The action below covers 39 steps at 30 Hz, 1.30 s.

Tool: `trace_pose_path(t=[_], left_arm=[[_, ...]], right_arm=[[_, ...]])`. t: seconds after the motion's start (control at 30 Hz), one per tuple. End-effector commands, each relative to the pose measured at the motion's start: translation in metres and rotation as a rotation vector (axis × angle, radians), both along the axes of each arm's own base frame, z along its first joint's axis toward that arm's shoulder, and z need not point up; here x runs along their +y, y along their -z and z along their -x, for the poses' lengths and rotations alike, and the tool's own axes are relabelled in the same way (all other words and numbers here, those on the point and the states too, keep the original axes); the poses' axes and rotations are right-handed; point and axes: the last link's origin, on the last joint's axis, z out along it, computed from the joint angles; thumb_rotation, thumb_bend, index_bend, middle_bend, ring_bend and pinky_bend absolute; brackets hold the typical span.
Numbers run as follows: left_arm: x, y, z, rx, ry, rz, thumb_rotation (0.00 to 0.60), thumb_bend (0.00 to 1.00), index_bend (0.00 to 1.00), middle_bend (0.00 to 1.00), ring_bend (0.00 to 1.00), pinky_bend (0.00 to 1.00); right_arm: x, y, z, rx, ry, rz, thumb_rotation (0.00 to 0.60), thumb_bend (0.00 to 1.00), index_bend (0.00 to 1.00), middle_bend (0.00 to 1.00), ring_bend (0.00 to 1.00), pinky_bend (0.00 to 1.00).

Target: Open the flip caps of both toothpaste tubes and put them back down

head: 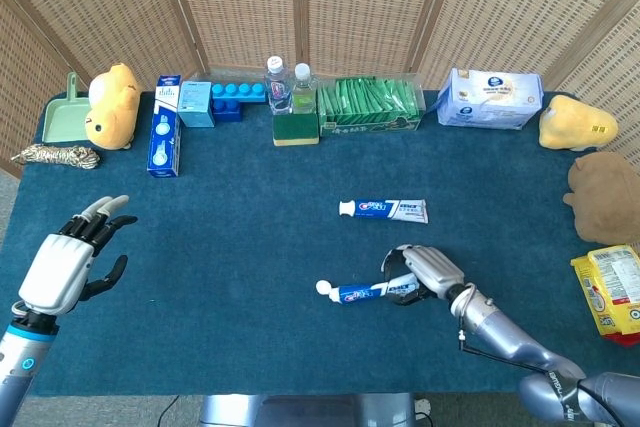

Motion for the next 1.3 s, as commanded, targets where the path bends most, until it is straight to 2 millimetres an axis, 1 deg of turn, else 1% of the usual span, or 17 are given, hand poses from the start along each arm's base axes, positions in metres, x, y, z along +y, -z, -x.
trace_pose_path(t=[0.03,0.2,0.33,0.37,0.43,0.5,0.6,0.67,0.7,0.8,0.93,1.07,1.3], left_arm=[[-0.003,-0.002,0.003,-0.001,-0.009,-0.008,0.600,0.41,0.22,0.13,0.12,0.26],[-0.009,-0.005,0.008,-0.007,-0.034,-0.017,0.600,0.40,0.22,0.13,0.12,0.26],[-0.013,-0.006,0.011,-0.008,-0.044,-0.026,0.600,0.39,0.22,0.13,0.12,0.26],[-0.016,-0.007,0.014,-0.006,-0.053,-0.033,0.600,0.39,0.22,0.13,0.12,0.26],[-0.019,-0.009,0.016,-0.008,-0.061,-0.043,0.600,0.38,0.22,0.13,0.12,0.26],[-0.021,-0.010,0.018,-0.011,-0.069,-0.052,0.599,0.38,0.22,0.13,0.12,0.26],[-0.023,-0.012,0.020,-0.009,-0.075,-0.060,0.599,0.38,0.22,0.13,0.12,0.25],[-0.024,-0.013,0.021,-0.007,-0.078,-0.062,0.599,0.38,0.22,0.13,0.12,0.25],[-0.026,-0.014,0.022,-0.003,-0.084,-0.066,0.599,0.38,0.22,0.13,0.12,0.25],[-0.028,-0.015,0.024,0.001,-0.093,-0.068,0.600,0.38,0.22,0.12,0.12,0.25],[-0.028,-0.013,0.026,0.003,-0.099,-0.061,0.600,0.37,0.22,0.12,0.12,0.25],[-0.027,-0.012,0.028,0.008,-0.100,-0.060,0.600,0.37,0.22,0.12,0.11,0.24],[-0.026,-0.010,0.032,0.006,-0.106,-0.049,0.600,0.37,0.22,0.11,0.11,0.24]], right_arm=[[-0.001,-0.008,0.002,0.006,-0.007,0.038,0.525,0.32,0.45,0.35,0.20,0.23],[-0.002,-0.020,0.003,-0.008,0.003,0.087,0.525,0.31,0.42,0.32,0.19,0.23],[-0.006,-0.028,0.003,-0.020,-0.004,0.141,0.530,0.28,0.38,0.31,0.19,0.23],[-0.010,-0.033,0.000,-0.037,-0.013,0.188,0.530,0.26,0.38,0.31,0.19,0.23],[-0.012,-0.033,-0.003,-0.055,-0.030,0.242,0.534,0.24,0.37,0.30,0.19,0.23],[-0.015,-0.031,-0.006,-0.045,-0.053,0.277,0.537,0.23,0.34,0.27,0.16,0.23],[-0.020,-0.028,-0.009,-0.012,-0.082,0.318,0.537,0.22,0.27,0.17,0.10,0.21],[-0.022,-0.028,-0.010,0.012,-0.101,0.341,0.535,0.21,0.25,0.14,0.08,0.21],[-0.026,-0.028,-0.012,0.070,-0.144,0.374,0.529,0.22,0.25,0.14,0.07,0.21],[-0.032,-0.022,-0.016,0.196,-0.217,0.446,0.524,0.21,0.25,0.14,0.06,0.20],[-0.037,-0.008,-0.026,0.276,-0.238,0.464,0.522,0.22,0.26,0.13,0.05,0.20],[-0.045,0.004,-0.033,0.330,-0.234,0.452,0.524,0.28,0.34,0.13,0.05,0.20],[-0.066,0.023,-0.046,0.389,-0.174,0.401,0.526,0.28,0.27,0.13,0.05,0.20]])
